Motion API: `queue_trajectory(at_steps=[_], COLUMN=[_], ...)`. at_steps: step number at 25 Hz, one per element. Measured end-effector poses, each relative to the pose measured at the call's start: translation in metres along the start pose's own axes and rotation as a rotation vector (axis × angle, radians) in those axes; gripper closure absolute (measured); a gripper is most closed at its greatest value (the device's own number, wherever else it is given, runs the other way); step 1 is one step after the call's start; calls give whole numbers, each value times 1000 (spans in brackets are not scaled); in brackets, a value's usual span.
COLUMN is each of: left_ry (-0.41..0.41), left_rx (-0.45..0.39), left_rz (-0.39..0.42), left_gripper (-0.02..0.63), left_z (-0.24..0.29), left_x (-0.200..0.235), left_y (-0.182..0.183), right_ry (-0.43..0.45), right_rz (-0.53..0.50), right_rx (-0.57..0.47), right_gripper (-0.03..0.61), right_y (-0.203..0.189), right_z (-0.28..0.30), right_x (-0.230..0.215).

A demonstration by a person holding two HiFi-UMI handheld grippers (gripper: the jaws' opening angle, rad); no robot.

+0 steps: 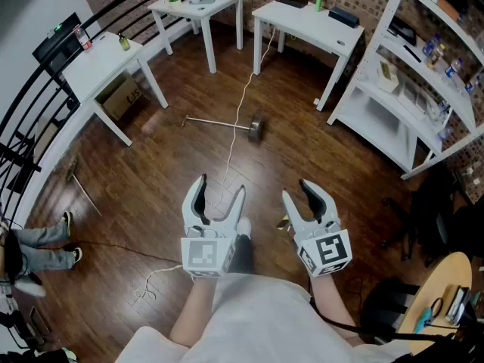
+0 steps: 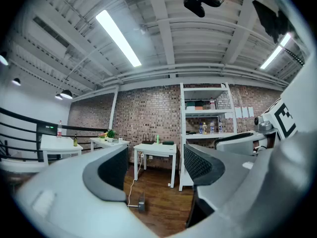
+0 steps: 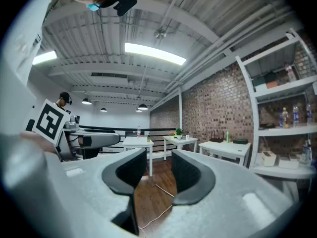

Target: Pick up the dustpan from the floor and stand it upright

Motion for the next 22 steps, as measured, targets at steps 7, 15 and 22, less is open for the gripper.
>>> queue_trajectory(at_steps=[7,15,22], left_ry=[-28,55,136], left_rx=[-8,28,30], left_rz=[26,-18,-135], left_gripper=[264,276,278], left_z=[123,210,303], left_x=[102,182,257], left_y=[45,35,29], right_ry=[5,85,204], right_rz=[-66,-50,-4], right_rx=[-13,59,38], right_gripper=[430,430,430], right_y=[37,22,0], right_z=[165,295,448], right_x=[-34,-70,-105])
Point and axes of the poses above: the fingertips, and each gripper's own axes: z forward along the fingers, x to its left, y out of its top, the point moved 9 cm from there along -z, backward along the fingers, and after that the axes turned 9 degrees about -z, right-handed, at the moved point
